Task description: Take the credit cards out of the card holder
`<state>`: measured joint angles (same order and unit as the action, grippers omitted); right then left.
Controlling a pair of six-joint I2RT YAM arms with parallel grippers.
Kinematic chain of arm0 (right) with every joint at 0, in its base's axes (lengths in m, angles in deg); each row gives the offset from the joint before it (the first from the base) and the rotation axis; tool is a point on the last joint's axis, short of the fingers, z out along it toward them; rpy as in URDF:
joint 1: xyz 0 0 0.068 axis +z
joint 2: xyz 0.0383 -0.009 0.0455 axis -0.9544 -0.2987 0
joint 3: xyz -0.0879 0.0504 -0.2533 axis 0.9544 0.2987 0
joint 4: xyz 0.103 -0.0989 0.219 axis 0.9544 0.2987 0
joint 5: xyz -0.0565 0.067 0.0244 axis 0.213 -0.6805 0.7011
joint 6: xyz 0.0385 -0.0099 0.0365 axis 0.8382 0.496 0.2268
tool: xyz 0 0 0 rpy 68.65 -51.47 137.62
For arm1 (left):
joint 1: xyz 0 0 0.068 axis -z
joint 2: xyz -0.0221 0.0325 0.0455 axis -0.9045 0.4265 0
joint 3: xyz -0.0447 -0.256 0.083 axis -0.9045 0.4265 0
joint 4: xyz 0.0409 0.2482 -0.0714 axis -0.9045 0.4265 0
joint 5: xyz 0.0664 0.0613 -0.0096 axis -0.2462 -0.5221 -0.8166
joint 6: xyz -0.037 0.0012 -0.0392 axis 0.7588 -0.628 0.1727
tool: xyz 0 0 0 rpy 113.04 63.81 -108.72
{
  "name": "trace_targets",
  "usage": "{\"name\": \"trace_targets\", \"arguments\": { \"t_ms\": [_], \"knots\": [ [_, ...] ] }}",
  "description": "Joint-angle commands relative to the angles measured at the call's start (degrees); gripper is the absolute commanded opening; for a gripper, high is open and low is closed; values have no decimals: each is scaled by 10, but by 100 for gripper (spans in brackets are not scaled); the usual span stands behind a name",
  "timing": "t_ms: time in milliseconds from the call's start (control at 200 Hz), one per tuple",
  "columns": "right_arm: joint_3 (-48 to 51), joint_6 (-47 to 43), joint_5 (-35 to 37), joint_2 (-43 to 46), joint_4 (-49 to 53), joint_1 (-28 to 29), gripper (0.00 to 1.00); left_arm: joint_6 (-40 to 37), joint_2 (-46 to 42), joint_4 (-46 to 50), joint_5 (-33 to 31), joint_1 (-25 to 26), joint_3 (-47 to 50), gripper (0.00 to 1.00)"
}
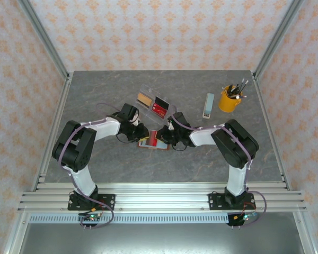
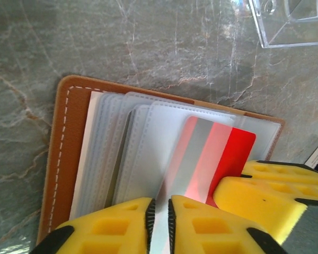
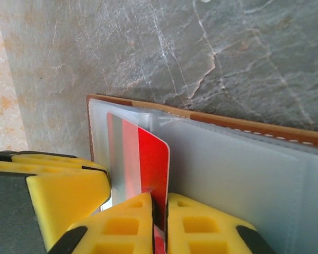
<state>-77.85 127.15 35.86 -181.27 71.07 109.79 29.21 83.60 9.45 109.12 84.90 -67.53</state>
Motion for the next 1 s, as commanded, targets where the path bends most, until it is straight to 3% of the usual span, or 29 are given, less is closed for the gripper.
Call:
{"name": "trace_targets", "arguments": {
  "t_ms": [0, 175, 616, 831, 996],
  "knots": [
    [14, -11, 37, 10, 50, -2, 9, 2, -2, 19, -47, -4, 22, 27],
    [35, -34, 66, 42, 90, -10, 6, 4, 4, 7, -43, -9, 30, 33],
    [88, -116, 48, 188, 51, -21, 0, 6, -51, -100, 14, -12, 42, 53],
    [90, -156, -36, 254, 5, -48, 0, -7, -105, -143, 97, -22, 30, 63],
    [72, -138, -114, 264, -26, -92, 0, 31, -131, -218, 172, -22, 30, 69]
  ]
}}
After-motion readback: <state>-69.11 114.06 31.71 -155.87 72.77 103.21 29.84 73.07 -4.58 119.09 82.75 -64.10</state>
